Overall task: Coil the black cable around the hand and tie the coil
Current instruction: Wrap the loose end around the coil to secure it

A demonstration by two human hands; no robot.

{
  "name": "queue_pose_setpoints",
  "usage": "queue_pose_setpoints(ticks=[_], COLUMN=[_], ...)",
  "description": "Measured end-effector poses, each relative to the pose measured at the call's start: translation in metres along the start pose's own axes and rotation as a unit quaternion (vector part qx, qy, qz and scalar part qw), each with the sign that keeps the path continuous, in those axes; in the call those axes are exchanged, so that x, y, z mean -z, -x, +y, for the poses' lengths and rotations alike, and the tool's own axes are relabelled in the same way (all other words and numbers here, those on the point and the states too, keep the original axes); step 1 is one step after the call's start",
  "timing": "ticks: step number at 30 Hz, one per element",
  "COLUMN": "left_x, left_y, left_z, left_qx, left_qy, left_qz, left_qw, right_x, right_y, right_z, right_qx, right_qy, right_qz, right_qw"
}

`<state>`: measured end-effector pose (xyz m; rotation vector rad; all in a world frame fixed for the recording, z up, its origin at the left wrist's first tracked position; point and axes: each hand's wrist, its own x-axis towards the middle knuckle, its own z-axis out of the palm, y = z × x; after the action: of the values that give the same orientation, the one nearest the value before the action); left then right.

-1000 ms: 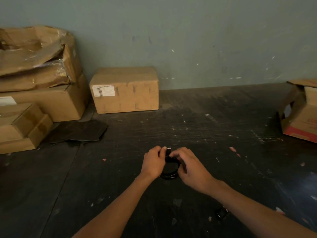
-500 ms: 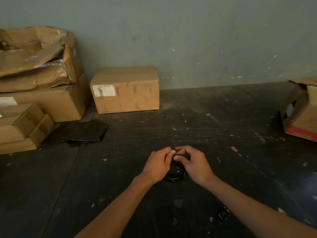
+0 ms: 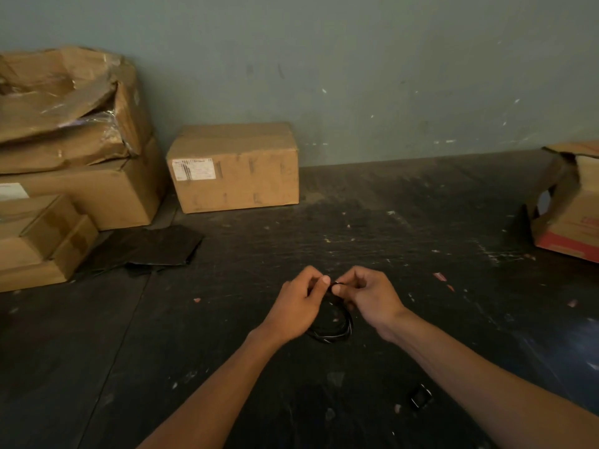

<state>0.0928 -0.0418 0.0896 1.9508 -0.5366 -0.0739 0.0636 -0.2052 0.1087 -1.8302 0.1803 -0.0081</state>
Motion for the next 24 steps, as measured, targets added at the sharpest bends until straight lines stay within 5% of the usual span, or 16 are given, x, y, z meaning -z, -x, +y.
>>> queue_pose_setpoints(ticks=[7, 14, 24], left_x=[-0.004, -0.006, -0.009], left_y=[0.005, 0.015, 0.005], left_z=[-0.001, -0.003, -0.003], left_qx=[0.136, 0.251, 0.255], left_qy=[0.237, 0.495, 0.502], left_qz=[0.041, -0.005, 0.028], left_qw=[0.961, 0.832, 0.826], right_x=[0.01, 0.019, 0.034], right_y=[-0.001, -0.003, 0.012], right_z=[-0.007, -0.005, 0.028], right_qx=[-0.023, -0.102, -0.161], right_qy=[-0.132, -0.278, -0.238], right_qz=[0.034, 0.075, -0.025], right_qw=[0.99, 0.952, 0.957])
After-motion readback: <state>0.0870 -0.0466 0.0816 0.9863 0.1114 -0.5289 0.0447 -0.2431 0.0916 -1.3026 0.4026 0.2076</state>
